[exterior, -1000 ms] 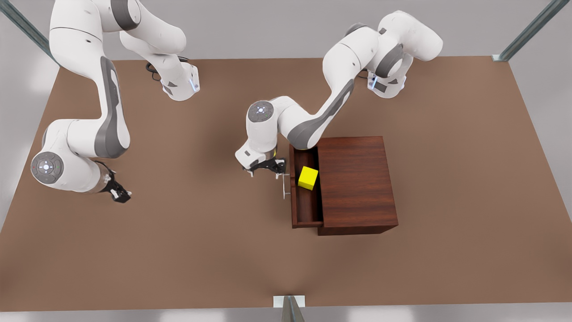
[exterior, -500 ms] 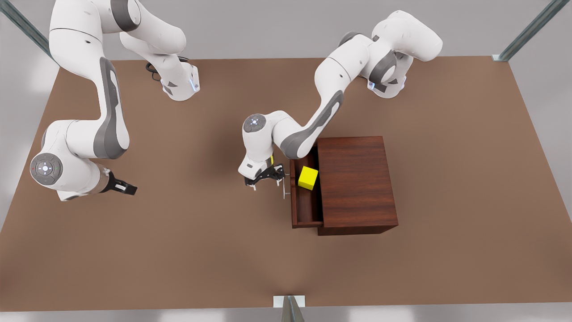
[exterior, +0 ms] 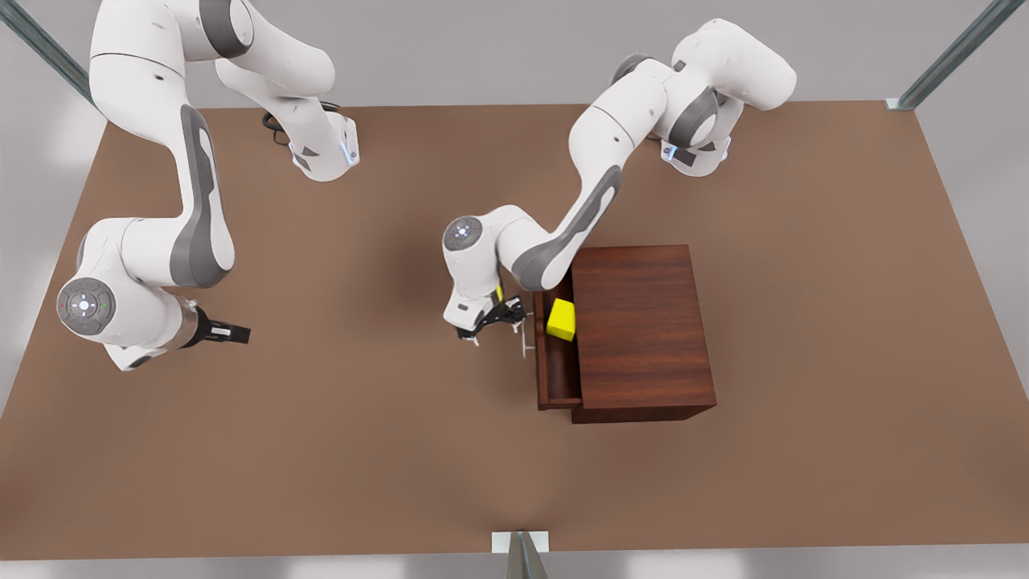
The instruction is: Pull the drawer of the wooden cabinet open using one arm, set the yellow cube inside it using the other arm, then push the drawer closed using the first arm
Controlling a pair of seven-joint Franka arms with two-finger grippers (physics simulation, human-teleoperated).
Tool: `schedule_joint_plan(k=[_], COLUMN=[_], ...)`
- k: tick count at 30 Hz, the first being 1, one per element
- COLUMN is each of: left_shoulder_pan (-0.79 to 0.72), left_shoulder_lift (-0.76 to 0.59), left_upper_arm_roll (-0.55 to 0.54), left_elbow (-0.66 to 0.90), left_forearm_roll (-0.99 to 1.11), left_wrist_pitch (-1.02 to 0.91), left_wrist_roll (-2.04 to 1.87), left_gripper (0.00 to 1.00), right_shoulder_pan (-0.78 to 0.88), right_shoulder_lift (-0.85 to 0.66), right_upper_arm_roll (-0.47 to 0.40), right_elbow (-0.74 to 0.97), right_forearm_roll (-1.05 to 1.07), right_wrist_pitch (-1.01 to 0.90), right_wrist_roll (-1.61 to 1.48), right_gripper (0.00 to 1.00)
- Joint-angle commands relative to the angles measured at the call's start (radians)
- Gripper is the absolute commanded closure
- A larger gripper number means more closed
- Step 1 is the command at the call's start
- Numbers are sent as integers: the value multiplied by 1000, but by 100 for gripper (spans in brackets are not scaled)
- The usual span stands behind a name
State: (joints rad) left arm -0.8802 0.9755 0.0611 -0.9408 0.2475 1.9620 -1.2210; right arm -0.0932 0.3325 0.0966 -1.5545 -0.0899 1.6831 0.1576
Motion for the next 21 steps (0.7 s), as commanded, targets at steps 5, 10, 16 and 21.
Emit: schedule_joint_plan(k=[5,10,16,21], left_shoulder_pan=[14,20,32,49], left_shoulder_lift=[-6,-6,-15,-17], left_upper_arm_roll=[17,40,59,66], left_elbow=[-4,-24,-32,-32], left_forearm_roll=[1,2,1,-1], left_wrist_pitch=[-68,-66,-89,-89], left_wrist_roll=[47,63,118,139], left_gripper=[0,0,0,0], right_shoulder_pan=[0,0,0,0], right_shoulder_lift=[-1,0,0,0], right_upper_arm_roll=[0,0,0,0], right_elbow=[1,1,1,1], right_forearm_roll=[1,-1,-4,-5], right_wrist_pitch=[0,0,0,0], right_wrist_roll=[-142,-142,-144,-145], right_gripper=[0,0,0,0])
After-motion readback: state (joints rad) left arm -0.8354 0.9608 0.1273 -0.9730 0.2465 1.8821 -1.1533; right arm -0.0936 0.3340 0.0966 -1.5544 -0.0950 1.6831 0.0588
